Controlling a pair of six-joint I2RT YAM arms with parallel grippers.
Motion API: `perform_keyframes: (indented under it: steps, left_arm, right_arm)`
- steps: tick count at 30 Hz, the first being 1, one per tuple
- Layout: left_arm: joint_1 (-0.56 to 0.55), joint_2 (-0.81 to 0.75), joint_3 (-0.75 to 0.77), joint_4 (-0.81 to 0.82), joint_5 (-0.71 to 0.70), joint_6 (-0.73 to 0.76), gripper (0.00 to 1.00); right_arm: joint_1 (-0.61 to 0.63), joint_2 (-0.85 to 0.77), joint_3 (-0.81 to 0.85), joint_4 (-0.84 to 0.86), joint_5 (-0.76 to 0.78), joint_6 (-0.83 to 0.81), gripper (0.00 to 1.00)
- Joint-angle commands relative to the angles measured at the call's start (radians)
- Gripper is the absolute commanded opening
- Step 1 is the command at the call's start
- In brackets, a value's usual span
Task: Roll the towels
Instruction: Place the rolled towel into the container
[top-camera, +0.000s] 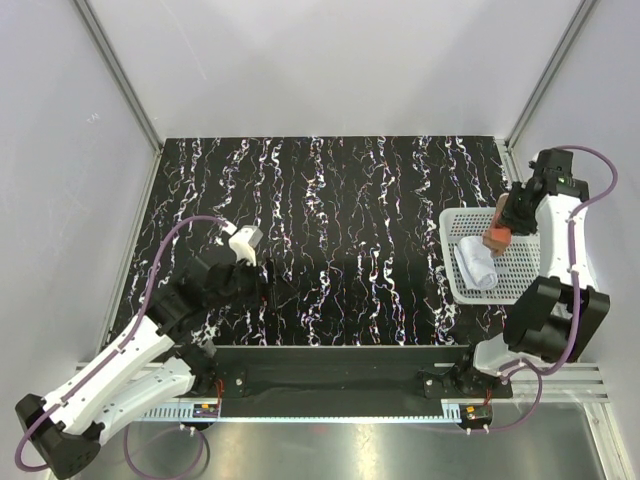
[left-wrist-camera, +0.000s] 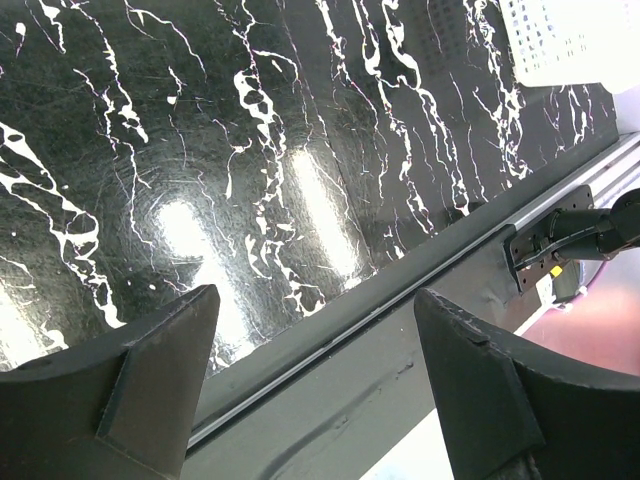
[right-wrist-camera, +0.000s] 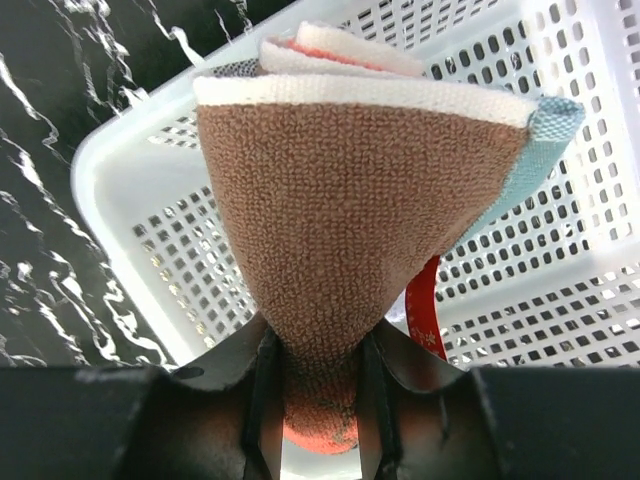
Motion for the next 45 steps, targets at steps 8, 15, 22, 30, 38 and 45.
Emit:
perform_keyframes:
  steps: [8, 15, 22, 30, 38, 45]
  left_arm:
    - [0.003, -0.036, 0.004, 0.04, 0.015, 0.033, 0.85]
    - [0.003, -0.021, 0.003, 0.045, 0.012, 0.033, 0.85]
    - [0.005, -0.012, 0.003, 0.043, -0.002, 0.033, 0.85]
    - [0.005, -0.013, 0.006, 0.034, -0.029, 0.028, 0.85]
    - [0.005, -0.003, 0.007, 0.022, -0.065, 0.024, 0.86]
    - [0.005, 0.0, 0.01, 0.017, -0.082, 0.022, 0.86]
  right_arm:
    - [-0.079, 0.129, -0.015, 0.099, 0.241, -0.056, 0.0]
    - [-0.077, 0.204, -0.095, 0.131, 0.236, -0.042, 0.0]
    - [0.083, 0.371, 0.003, 0.003, 0.047, -0.065, 0.0]
    - [0.252, 0.358, 0.051, 0.079, -0.457, 0.109, 0.0]
    - [0.374, 0.381, -0.018, 0.341, -0.622, 0.321, 0.0]
    - [0.477, 0.384, -0.116, 0.617, -0.6, 0.464, 0.0]
